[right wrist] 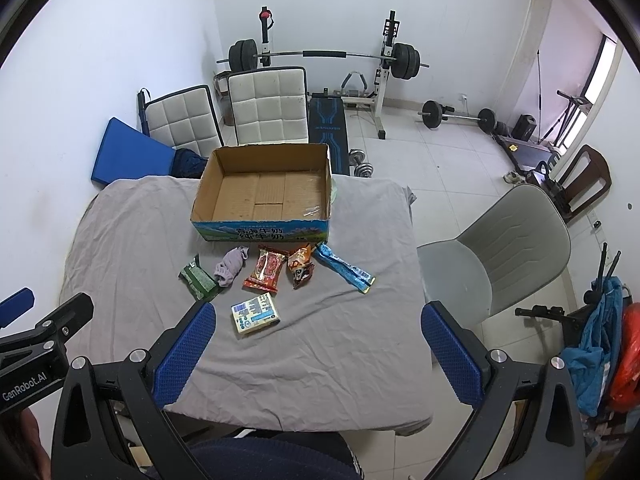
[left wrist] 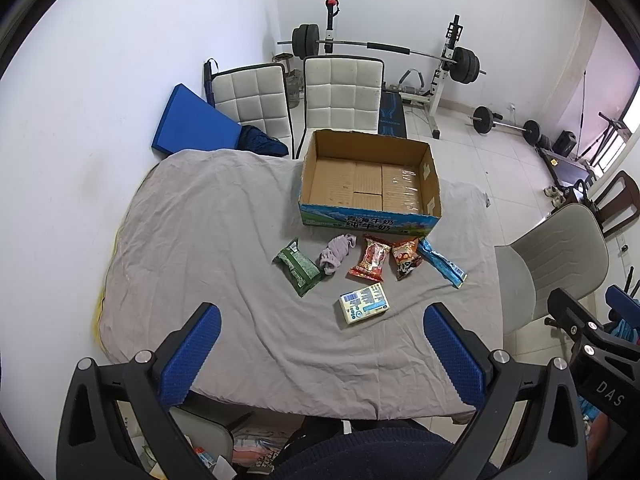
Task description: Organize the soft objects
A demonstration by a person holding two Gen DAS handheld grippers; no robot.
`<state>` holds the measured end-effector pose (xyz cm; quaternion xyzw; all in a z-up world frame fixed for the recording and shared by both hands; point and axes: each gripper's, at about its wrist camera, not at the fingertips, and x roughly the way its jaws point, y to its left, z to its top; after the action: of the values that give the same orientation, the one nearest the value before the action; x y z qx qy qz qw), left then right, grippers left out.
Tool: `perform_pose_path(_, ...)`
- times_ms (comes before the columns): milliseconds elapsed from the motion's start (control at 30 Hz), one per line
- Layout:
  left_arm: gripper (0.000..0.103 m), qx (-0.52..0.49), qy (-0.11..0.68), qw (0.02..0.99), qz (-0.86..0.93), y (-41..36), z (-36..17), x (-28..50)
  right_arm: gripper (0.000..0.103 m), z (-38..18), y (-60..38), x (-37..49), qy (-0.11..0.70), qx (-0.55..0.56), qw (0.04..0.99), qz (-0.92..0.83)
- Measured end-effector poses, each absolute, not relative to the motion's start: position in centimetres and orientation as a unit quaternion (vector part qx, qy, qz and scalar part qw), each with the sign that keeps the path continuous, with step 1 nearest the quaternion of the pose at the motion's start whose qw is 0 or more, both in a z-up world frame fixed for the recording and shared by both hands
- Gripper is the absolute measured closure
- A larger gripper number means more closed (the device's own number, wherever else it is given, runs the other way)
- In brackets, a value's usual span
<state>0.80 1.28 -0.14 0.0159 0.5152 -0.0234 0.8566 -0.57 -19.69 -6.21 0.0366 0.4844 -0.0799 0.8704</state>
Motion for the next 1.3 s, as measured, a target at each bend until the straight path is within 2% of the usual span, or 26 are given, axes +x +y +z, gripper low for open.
perform_pose_path(1000,0.0,0.016,0.511,0.859,-0.022,1.3,1.0,1.5,0.0,-5.9,-20.2,-0.3,0.473,0.038,0.877,-0.073)
perform_pose_path(1167,0.0,0.009,0.512,0.859,-0.015,1.5,0.4,2.8,0.0,-7.9,-21.7,1.6,0.492,0.067,0.865,-0.067)
perform_pose_path(1300,0.0,-0.014,0.525,0.851,0.009,2.8,-2.7,6.0,0.0,-12.0,-23.9,5.0,0.517,0.105,0.847,-0.063)
